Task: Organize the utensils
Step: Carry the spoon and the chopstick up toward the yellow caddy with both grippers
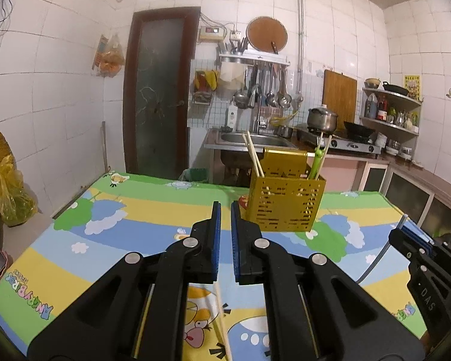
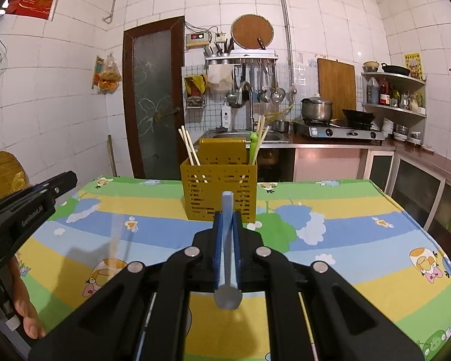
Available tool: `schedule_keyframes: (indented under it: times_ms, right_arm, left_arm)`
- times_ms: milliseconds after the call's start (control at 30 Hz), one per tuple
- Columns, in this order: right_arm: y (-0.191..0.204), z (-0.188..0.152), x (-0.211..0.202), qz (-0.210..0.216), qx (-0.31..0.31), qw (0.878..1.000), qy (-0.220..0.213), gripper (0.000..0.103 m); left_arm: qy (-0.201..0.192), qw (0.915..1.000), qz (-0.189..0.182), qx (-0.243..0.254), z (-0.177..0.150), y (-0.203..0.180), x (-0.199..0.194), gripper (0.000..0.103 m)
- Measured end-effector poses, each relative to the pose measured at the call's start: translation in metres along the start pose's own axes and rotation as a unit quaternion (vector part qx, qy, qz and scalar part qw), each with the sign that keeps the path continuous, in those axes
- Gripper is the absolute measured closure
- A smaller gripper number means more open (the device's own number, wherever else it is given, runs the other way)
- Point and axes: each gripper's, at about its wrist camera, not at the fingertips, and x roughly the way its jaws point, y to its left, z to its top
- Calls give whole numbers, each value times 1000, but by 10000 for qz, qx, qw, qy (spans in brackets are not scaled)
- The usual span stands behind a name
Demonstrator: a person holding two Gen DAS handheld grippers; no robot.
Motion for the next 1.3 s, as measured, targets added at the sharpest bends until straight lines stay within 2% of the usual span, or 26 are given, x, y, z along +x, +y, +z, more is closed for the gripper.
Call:
schedule_keyframes:
  times_ms: [333, 633, 867, 1000, 1167, 1233, 1300]
  right_arm:
    - [-6, 4, 10, 60, 54, 10000, -31, 96]
    - [-13, 7, 27, 124, 81, 9999, 57, 96]
    - [-21, 10, 38, 83, 107, 9999, 98, 96]
    - [-23, 12, 44, 83, 153, 9998, 101, 96]
    - [-29, 16, 51, 65, 209, 9997, 83, 96]
    - [-31, 19, 54, 61, 219, 9997, 79, 96]
    - [-33, 20, 58, 54, 208, 9997, 94, 96]
  left_arm:
    - [-132, 9999, -30, 14, 11, -6, 7, 98]
    - [215, 9997, 133, 20, 10, 0, 31, 98]
    - [599, 9972, 239, -380, 11, 27, 61, 98]
    - [612, 9968, 214, -457, 20, 39, 70, 101]
    - [525, 9976, 197, -402, 33, 36, 72, 102]
    - [664, 9968, 288, -335, 35, 33, 79, 102]
    - [1116, 9929, 306, -276, 31, 32, 97, 102]
